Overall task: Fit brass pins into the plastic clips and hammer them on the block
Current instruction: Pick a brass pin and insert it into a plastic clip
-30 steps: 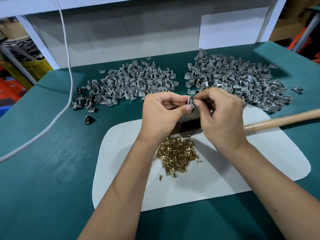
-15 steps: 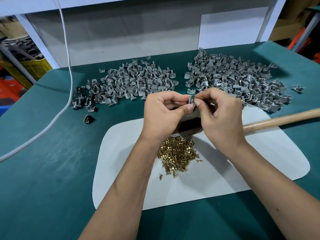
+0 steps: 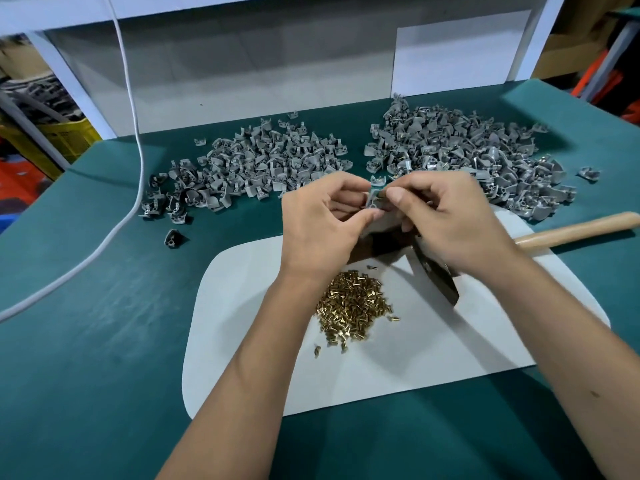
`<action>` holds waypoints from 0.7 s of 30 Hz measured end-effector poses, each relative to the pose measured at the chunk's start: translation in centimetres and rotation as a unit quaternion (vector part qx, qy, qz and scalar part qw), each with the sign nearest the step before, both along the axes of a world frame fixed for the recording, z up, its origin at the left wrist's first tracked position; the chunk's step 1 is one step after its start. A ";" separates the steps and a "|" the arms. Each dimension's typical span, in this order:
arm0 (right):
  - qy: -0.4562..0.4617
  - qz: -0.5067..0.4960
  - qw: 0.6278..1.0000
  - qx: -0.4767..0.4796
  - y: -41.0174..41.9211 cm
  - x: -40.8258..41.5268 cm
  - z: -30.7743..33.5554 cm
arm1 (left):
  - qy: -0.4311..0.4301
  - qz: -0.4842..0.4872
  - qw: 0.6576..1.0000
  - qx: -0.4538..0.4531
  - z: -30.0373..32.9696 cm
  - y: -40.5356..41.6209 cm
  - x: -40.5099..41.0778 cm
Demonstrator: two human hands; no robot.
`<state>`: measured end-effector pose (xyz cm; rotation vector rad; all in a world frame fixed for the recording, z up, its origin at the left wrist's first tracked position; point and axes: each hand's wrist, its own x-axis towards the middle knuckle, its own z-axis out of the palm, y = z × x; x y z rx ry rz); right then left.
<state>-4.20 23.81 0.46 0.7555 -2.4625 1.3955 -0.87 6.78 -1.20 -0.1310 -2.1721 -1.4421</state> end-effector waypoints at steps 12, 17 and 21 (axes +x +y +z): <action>-0.100 0.074 0.920 0.373 7.0 -1.2 1.8 | -0.070 -0.034 0.987 -0.143 -1.3 -3.8 -1.2; -0.071 0.064 0.907 0.410 7.0 -1.2 1.3 | -0.093 -0.053 0.985 -0.134 -1.5 -4.9 -1.3; -0.047 0.086 0.903 0.419 7.0 -1.4 1.3 | -0.099 -0.062 0.988 -0.102 -1.7 -5.2 -1.3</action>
